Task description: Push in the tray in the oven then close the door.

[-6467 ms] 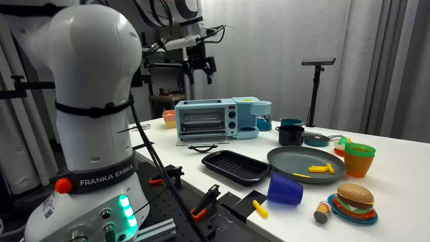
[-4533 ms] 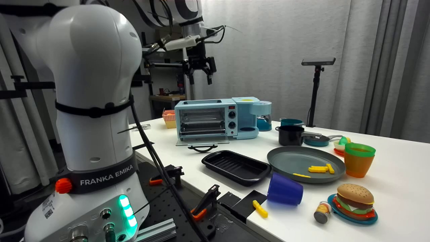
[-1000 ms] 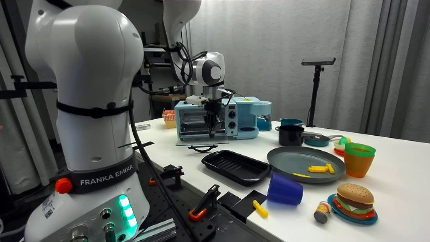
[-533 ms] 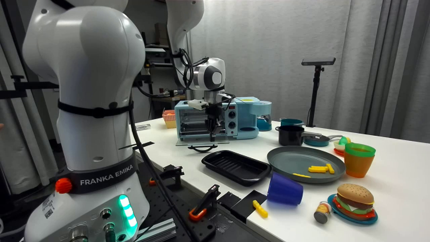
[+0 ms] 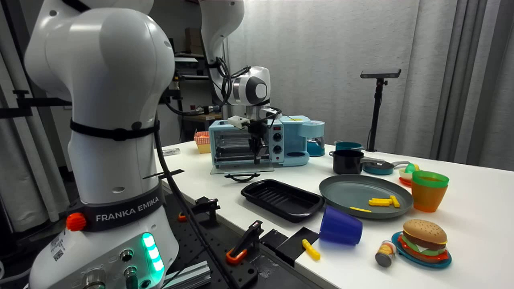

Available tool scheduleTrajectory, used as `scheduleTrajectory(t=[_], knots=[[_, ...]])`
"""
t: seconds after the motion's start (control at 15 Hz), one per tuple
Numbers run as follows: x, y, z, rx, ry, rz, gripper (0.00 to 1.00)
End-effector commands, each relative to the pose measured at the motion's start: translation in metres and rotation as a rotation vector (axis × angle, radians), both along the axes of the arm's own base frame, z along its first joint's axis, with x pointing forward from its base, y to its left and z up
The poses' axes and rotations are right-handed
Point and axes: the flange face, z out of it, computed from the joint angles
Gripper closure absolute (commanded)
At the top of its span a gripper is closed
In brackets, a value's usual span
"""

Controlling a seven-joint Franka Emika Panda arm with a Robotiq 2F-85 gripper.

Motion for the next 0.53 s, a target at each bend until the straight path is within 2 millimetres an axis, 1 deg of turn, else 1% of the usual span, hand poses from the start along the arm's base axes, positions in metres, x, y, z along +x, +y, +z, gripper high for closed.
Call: scheduleTrajectory(t=[0.0,0.47], knots=[[0.0071,0.0047,0.0083,0.011,-0.057,-0.045,1.0],[0.0122,0.0055,0.0066,0.066,-0.133,-0.129,1.0]])
